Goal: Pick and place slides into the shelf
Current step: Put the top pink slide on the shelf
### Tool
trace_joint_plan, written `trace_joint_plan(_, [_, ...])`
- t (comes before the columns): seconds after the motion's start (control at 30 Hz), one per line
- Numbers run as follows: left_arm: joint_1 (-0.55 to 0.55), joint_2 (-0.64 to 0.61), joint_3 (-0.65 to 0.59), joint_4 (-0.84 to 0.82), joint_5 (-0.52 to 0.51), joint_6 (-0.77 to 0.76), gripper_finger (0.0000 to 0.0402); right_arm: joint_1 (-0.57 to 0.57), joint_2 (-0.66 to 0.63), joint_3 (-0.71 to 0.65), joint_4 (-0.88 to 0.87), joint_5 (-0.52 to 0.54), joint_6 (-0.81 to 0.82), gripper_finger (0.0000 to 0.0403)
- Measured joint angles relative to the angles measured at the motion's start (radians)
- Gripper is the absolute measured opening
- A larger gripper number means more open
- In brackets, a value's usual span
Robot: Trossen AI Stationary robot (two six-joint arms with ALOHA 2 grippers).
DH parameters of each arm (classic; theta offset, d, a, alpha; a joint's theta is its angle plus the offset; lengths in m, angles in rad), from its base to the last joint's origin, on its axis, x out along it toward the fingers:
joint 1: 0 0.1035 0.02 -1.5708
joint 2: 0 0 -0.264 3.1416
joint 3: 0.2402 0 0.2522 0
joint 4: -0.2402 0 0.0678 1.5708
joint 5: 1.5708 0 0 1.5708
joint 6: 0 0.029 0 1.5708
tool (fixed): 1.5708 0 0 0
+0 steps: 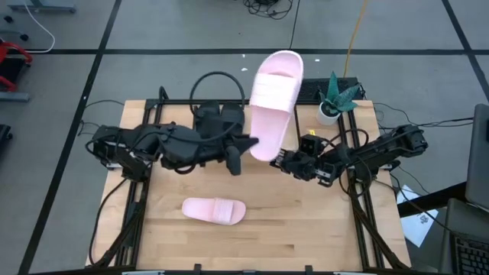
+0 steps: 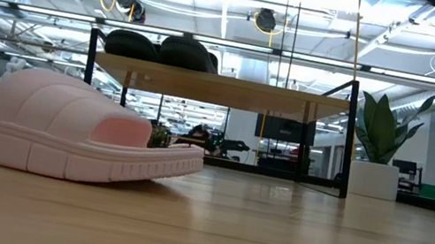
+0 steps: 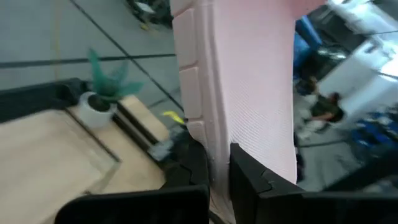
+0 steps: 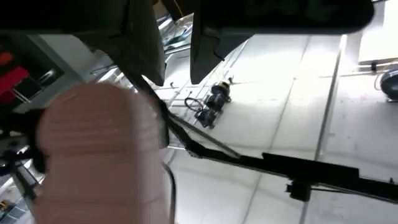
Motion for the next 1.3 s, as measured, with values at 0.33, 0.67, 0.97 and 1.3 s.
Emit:
trace_joint_plan(0.33, [-0.05, -0.055, 0.001, -0.319, -0.151, -0.222, 0.0012, -0.001, -0.034, -0.107, 0.038, 0.171, 0.01, 0.0068])
trace_joint_plan(0.67, [-0.063, -0.043, -0.143, -0.473, -0.136, -0.543, 0.0012, -0.003, -0.213, -0.112, 0.022, 0.203, -0.265, 0.0068])
trace_joint_plan(0.97, [0.005, -0.045, -0.453, 0.003, -0.018, -0.57, 0.0011, -0.003, -0.426, -0.112, -0.388, 0.202, -0.379, 0.0068])
trace_joint_plan(1.3, [0.024, -0.046, -0.658, 0.164, -0.028, -0.699, 0.001, -0.062, -0.655, -0.112, -0.911, 0.211, -0.543, 0.0068])
